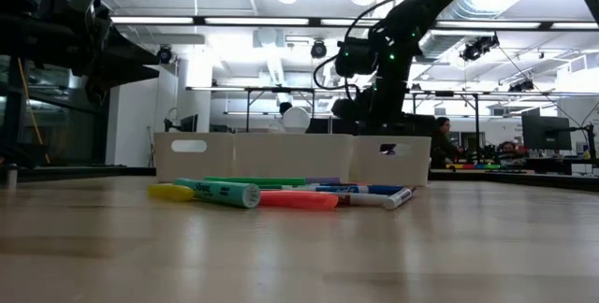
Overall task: Pick & Place Markers
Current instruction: Put the bottom purple highlighter pen into the right white bin, then put the purple highlighter pen into the right white bin
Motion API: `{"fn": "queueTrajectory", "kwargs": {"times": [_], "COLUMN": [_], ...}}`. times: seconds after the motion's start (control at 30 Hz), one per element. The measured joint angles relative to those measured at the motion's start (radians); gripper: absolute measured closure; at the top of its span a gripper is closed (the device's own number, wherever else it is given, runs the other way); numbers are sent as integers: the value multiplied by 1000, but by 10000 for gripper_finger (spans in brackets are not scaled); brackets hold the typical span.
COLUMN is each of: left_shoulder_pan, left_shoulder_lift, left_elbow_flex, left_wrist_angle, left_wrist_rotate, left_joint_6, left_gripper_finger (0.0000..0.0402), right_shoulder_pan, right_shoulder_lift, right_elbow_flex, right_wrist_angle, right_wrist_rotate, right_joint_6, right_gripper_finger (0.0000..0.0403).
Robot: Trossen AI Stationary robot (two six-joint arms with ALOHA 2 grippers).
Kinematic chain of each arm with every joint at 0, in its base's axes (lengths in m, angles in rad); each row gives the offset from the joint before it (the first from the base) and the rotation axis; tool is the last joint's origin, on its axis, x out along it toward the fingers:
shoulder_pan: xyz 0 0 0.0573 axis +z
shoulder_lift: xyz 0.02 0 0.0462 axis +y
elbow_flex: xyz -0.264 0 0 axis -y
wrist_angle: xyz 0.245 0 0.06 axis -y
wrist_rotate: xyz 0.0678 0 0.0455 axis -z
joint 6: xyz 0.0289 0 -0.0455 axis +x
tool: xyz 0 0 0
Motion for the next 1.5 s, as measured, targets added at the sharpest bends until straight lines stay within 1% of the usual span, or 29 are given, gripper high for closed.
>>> {"fn": "queueTrajectory", "kwargs": {"times": [0.43, 0.6, 0.77, 0.97, 1.13, 1.2, 1.33, 1.5], "left_shoulder_pan": [0, 0, 0, 0, 0, 0, 0, 0], "left_shoulder_lift": [0, 0, 0, 0, 0, 0, 0, 0], "left_elbow_flex": [0, 0, 0, 0, 0, 0, 0, 0], "left_wrist_angle": [0, 0, 0, 0, 0, 0, 0, 0], "left_wrist_rotate": [0, 0, 0, 0, 0, 0, 0, 0], "left_joint_6": [0, 0, 0, 0, 0, 0, 0, 0], "left_gripper_finger": [273, 273, 273, 273, 273, 273, 273, 273], "right_shoulder_pan": [0, 2, 25, 113, 214, 260, 346, 451], "right_shoulder_lift": [-13, -60, -132, -211, -241, -241, -239, -220], "right_elbow_flex": [-20, -20, -20, -20, -20, -20, -20, -20], "right_wrist_angle": [28, 25, -3, -38, -47, -43, -3, 77], "right_wrist_rotate": [-7, 10, 37, 20, -39, -71, -141, -155], "right_joint_6": [-22, -101, -206, -378, -459, -463, -419, -402], "right_gripper_finger": [298, 288, 289, 290, 290, 290, 290, 290]}}
